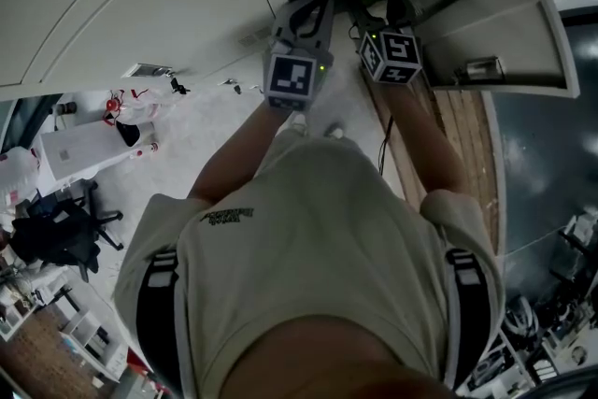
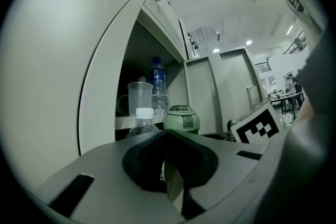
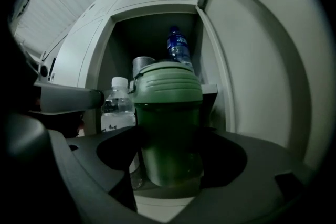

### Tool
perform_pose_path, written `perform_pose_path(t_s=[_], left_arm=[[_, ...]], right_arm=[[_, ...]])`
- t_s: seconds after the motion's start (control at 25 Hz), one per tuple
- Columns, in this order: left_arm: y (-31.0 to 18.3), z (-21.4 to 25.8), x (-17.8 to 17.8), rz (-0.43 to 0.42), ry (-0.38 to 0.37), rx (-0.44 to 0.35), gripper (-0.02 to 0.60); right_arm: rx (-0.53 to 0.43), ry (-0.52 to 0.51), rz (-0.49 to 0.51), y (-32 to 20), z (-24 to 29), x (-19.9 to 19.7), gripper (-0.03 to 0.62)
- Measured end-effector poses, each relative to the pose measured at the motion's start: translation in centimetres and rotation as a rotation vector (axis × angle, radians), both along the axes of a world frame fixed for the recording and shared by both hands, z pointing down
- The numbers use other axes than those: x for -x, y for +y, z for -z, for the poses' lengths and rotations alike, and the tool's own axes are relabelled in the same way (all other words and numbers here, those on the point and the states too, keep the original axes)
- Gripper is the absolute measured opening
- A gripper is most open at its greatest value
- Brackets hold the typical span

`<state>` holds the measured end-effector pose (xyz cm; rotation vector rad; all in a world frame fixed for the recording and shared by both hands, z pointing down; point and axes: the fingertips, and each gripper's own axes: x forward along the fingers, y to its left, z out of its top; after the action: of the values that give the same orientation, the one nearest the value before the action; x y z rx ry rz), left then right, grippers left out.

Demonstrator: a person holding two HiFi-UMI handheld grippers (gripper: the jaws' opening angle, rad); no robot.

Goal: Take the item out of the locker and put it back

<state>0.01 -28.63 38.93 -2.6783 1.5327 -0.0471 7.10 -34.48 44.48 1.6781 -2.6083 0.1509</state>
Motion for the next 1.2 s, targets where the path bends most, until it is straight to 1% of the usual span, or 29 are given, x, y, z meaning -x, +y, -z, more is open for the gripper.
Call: perform_pose_path(t_s=[0.2, 0.32, 0.6, 0.72, 1.0, 1.2], left_arm=[[0.4, -0.8, -1.2, -0.037, -0.034, -0.025, 0.014], [0.4, -1.3, -1.5, -0.040, -0.037, -0.024, 0.014], [0.1, -1.9, -1.5, -0.037, -0.052, -0.025, 0.014], [0.1, -2.1, -1.3, -0.036, -0.051, -0.021, 0.014], [0.2, -3.0, -1.0, -0.035, -0.073, -0.003, 0.014], [0.2, -3.2, -1.1, -0.035, -0.076, 0.005, 0.014]], right_arm=[[0.002, 0.031, -0.019, -1.2, -1.9, -0.1, 0.359], [0.015, 0.045, -0.033, -1.8, -3.3, -0.1, 0.359], [0.084, 0.066, -0.058, -3.2, -6.5, -0.1, 0.359], [0.095, 0.077, -0.062, -3.9, -7.5, 0.2, 0.359], [0.075, 0.079, -0.060, -5.1, -8.2, 0.9, 0.360], [0.087, 0.071, -0.045, -5.7, -8.4, 0.9, 0.365]])
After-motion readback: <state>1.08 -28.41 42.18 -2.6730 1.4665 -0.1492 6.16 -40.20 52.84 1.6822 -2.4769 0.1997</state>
